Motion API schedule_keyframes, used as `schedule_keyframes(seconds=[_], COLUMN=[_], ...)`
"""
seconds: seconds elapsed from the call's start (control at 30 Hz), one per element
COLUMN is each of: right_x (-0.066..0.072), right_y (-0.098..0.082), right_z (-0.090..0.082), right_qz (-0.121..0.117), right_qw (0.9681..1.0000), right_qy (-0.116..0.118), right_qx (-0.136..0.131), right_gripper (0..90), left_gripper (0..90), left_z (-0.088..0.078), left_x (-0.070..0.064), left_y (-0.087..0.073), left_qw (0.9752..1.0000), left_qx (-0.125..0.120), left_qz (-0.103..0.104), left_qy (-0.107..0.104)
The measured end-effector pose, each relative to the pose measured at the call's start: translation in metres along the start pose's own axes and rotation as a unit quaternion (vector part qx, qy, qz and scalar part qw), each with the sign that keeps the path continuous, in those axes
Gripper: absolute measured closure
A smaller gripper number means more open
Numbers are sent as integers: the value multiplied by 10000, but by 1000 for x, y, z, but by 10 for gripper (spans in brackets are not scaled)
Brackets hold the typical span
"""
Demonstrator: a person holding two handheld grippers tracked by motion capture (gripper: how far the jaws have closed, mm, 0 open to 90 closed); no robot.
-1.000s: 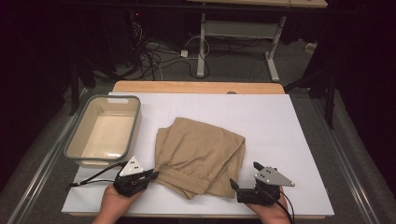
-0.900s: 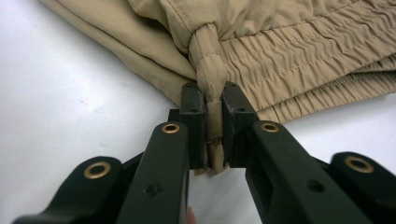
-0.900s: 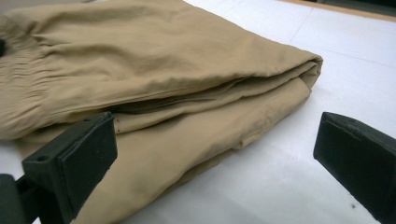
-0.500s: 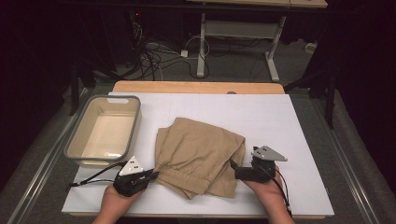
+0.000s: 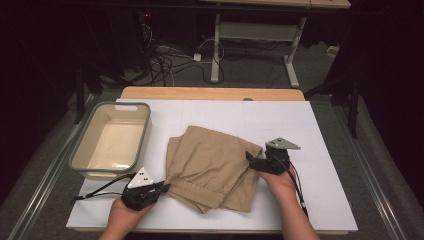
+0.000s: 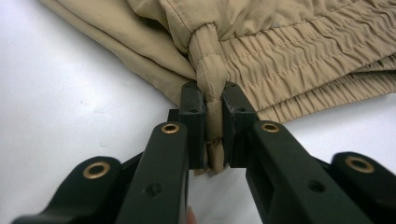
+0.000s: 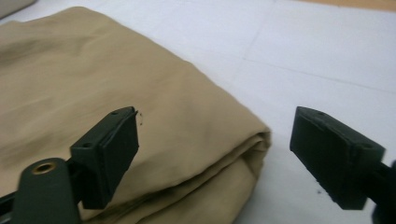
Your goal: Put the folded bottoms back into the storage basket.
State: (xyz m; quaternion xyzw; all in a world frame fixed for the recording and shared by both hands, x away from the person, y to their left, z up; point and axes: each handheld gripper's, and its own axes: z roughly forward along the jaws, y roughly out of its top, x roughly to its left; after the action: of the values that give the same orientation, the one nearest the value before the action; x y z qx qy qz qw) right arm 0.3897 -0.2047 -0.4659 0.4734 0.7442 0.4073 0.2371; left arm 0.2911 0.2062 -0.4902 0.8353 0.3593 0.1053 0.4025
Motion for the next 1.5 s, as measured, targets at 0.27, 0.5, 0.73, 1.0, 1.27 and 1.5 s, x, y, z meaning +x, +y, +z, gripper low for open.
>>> schedule_keyframes(seconds=[0.27, 0.5, 0.73, 1.0, 1.27, 1.5], right_x=[-17, -10, -8, -3, -1, -2], right_y=[-3, -6, -8, -9, -10, -10], right_z=[15, 17, 17, 16, 15, 10], right_qz=[331, -18, -174, -438, -511, -502], right_qw=[9982, 9976, 9974, 9968, 9966, 9979], right_qy=[-76, -9, 253, 285, 245, 278], right_qx=[494, 699, 654, 609, 594, 315], right_gripper=[400, 542, 760, 846, 853, 862], left_gripper=[791, 791, 791, 791, 791, 792], left_z=[0, 0, 0, 0, 0, -3], left_x=[0, 0, 0, 0, 0, 0], left_y=[0, 0, 0, 0, 1, 7], left_qw=[10000, 10000, 10000, 10000, 10000, 9997], left_qx=[1, -4, 2, 10, 26, 245], left_qz=[3, -1, 9, -2, 16, -60], left_qy=[-9, -13, -23, -33, 1, -9])
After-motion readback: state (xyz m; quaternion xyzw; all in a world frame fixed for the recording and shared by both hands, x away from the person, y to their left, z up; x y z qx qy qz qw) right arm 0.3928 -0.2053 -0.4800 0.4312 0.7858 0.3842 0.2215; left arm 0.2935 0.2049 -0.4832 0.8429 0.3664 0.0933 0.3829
